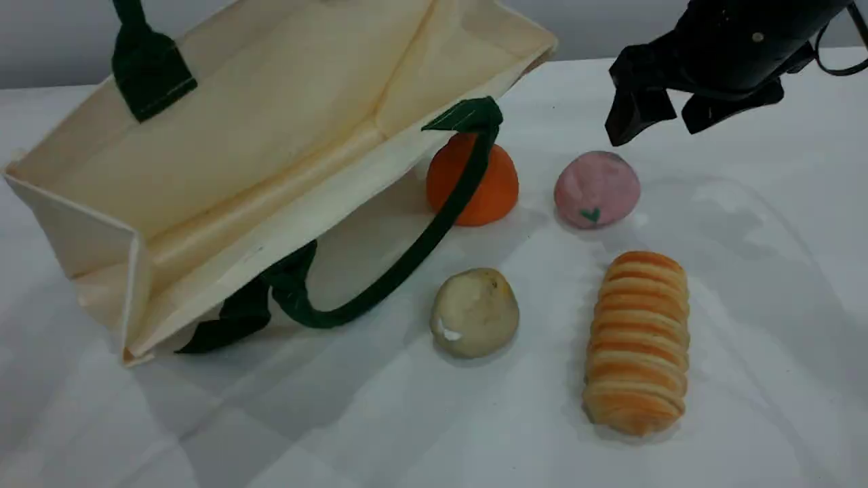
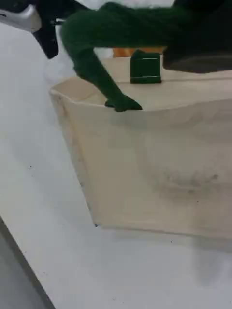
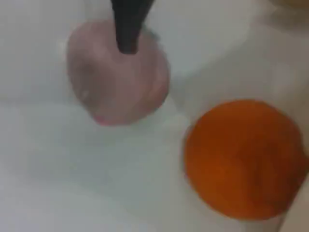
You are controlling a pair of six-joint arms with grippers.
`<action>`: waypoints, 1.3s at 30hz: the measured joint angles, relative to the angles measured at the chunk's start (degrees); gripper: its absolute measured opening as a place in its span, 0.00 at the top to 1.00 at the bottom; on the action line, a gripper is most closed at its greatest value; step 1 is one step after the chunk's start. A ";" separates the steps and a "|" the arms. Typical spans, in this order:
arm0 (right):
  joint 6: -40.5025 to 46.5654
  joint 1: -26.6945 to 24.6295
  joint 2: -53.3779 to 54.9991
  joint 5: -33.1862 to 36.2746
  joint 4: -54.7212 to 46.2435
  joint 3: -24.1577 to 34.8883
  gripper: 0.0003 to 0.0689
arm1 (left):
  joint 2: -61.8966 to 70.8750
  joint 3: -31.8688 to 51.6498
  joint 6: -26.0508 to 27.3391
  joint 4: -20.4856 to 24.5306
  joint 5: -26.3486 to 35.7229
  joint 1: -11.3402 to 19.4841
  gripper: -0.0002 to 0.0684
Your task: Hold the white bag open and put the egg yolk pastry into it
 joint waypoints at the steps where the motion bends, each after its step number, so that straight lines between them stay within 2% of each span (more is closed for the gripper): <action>1: 0.00 0.00 -0.36 1.15 0.00 0.00 0.17 | 0.00 0.00 0.00 0.00 0.00 0.00 0.87; 8: 2.36 0.00 -3.04 10.64 0.00 0.00 0.23 | 0.00 0.00 -0.05 0.00 0.00 0.00 0.87; 14: 3.65 0.00 -3.04 18.83 2.46 0.12 0.24 | 0.00 0.00 0.13 0.00 0.00 0.00 0.87; 20: -3.89 1.89 -3.04 26.27 11.13 1.11 0.24 | 0.00 0.00 0.13 0.00 0.00 0.00 0.87; 24: -10.21 5.46 -3.04 26.11 17.18 3.00 0.24 | 0.00 0.00 0.13 0.52 0.00 0.00 0.87; 31: -17.04 10.95 -2.87 22.64 23.93 3.21 0.24 | 0.00 0.00 -1.72 6.74 -0.05 0.00 0.87; 36: -17.68 14.59 -2.38 18.27 24.44 3.21 0.24 | 0.00 0.00 -2.87 7.71 -0.05 0.14 0.87; 39: -17.68 16.55 -1.81 15.02 25.76 3.09 0.24 | 0.00 0.00 -2.94 10.28 -0.05 0.14 0.87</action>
